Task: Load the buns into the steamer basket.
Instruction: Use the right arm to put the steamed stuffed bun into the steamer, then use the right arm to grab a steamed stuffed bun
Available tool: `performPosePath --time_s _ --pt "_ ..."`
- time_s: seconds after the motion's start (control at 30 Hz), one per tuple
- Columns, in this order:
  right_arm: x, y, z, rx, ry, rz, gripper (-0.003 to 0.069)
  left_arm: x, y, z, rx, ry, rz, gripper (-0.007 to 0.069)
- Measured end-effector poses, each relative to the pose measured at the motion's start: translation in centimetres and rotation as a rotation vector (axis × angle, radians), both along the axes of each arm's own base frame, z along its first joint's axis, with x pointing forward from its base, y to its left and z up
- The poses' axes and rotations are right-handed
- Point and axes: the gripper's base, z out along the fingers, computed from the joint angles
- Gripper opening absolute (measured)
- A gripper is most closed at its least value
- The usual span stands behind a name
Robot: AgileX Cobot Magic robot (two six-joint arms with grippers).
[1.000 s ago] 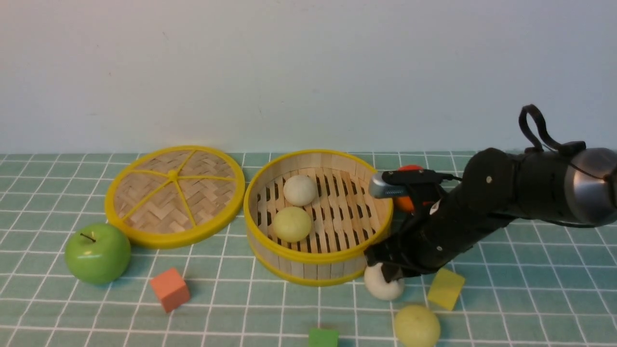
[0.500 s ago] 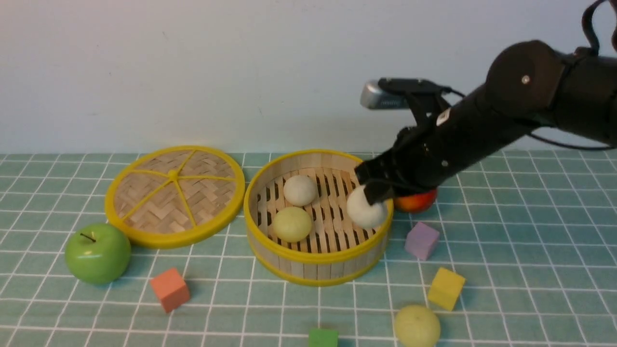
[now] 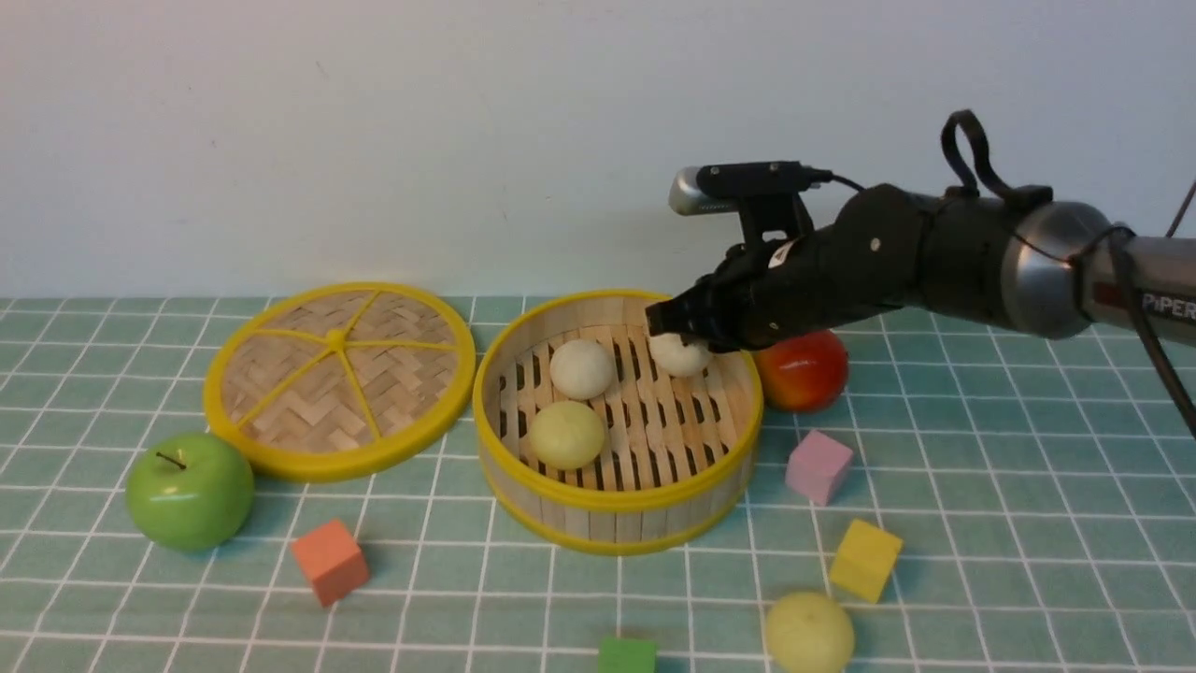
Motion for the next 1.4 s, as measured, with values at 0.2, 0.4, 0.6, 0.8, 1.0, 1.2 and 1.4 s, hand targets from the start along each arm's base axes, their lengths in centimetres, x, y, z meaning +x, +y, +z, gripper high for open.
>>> performPosePath --time_s 0.2,0.4,0.6,0.8,1.0,1.2,1.4 --pt "0.3 -0.3 -0.7 -0.001 0.005 -0.014 0.0065 0.0 0.0 0.0 0.000 0.000 0.000 0.0080" --pt "-0.3 -0.4 1.0 0.009 0.007 0.001 0.0239 0.0 0.0 0.0 0.000 0.000 0.000 0.0081" --pt "-3.1 -1.0 6.5 0.007 0.022 0.078 0.0437 0.0 0.0 0.0 0.000 0.000 0.000 0.0081" --pt "-8.0 -2.6 11.5 -0.113 0.115 0.215 0.0474 0.0 0.0 0.0 0.000 0.000 0.000 0.0081" --pt "-10.9 -3.4 9.3 -0.127 0.357 0.220 0.0434 0.0 0.0 0.0 0.000 0.000 0.000 0.0082" --pt "-13.3 -4.3 3.2 -0.146 0.542 0.188 0.0342 0.0 0.0 0.0 0.000 0.000 0.000 0.0091" --pt "-13.8 -4.6 0.4 -0.107 0.525 0.121 0.0256 0.0 0.0 0.0 0.000 0.000 0.000 0.0092"
